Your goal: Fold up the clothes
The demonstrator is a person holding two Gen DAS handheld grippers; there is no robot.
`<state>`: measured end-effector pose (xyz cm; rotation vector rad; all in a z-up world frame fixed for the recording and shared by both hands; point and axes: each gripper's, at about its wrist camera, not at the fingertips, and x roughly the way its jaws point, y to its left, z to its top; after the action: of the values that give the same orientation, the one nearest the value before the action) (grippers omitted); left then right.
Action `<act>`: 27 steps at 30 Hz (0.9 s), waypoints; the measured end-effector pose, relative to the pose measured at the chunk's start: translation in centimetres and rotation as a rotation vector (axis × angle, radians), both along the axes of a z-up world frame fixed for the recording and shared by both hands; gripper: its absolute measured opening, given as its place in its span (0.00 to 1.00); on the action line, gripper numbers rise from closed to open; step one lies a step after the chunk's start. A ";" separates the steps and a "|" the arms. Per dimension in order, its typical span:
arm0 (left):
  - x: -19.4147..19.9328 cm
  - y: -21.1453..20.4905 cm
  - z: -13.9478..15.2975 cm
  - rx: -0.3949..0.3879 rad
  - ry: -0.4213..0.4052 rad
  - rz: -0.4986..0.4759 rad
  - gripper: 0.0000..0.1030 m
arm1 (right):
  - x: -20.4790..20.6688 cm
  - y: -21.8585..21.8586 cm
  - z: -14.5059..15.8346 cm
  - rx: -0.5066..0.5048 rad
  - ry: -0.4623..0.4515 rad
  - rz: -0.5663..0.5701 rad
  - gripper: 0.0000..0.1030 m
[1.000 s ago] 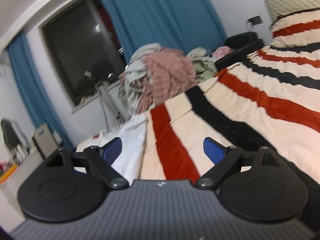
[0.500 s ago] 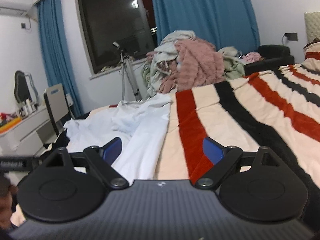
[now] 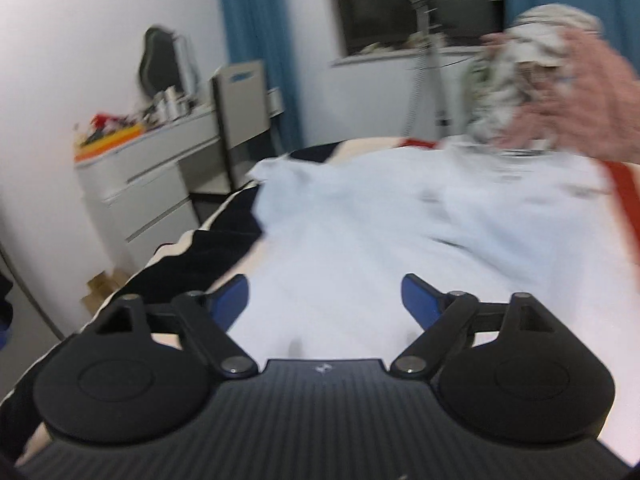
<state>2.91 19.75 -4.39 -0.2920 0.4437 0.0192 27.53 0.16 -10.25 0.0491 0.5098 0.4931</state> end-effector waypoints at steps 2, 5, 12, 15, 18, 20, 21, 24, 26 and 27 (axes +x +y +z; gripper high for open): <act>0.8 1.6 -0.8 -0.031 -0.004 0.061 1.00 | 3.3 5.1 -1.3 -0.067 -0.025 0.036 0.74; 2.8 3.6 -2.2 -0.104 0.009 0.142 1.00 | 7.8 10.5 -2.9 -0.119 -0.085 0.025 0.71; 6.0 5.6 -4.8 -0.164 0.009 0.270 1.00 | 16.7 15.7 -4.2 -0.237 -0.117 -0.137 0.47; 6.3 5.2 -5.3 -0.158 0.035 0.269 1.00 | 17.9 16.5 -4.0 -0.302 -0.126 -0.112 0.24; 5.7 4.1 -5.3 -0.128 0.033 0.257 1.00 | 17.2 15.3 -2.6 -0.288 -0.185 -0.112 0.14; 5.4 3.6 -5.0 -0.119 0.025 0.241 1.00 | 16.4 13.2 -0.8 -0.216 -0.240 -0.142 0.13; 5.1 3.4 -4.9 -0.118 0.017 0.230 1.00 | 15.9 11.7 0.3 -0.167 -0.266 -0.163 0.13; 4.9 2.3 -4.9 -0.101 0.027 0.200 1.00 | 14.8 6.0 2.8 -0.038 -0.319 -0.251 0.13; 4.8 1.5 -5.1 -0.107 0.044 0.168 1.00 | 14.6 1.4 3.4 0.031 -0.327 -0.334 0.13; 4.9 1.1 -5.3 -0.102 0.053 0.150 1.00 | 14.5 -1.2 3.4 0.064 -0.326 -0.387 0.13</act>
<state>7.85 20.82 -9.69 -0.4254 0.4756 0.1520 41.98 -1.08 -6.84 0.1239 0.1566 0.1319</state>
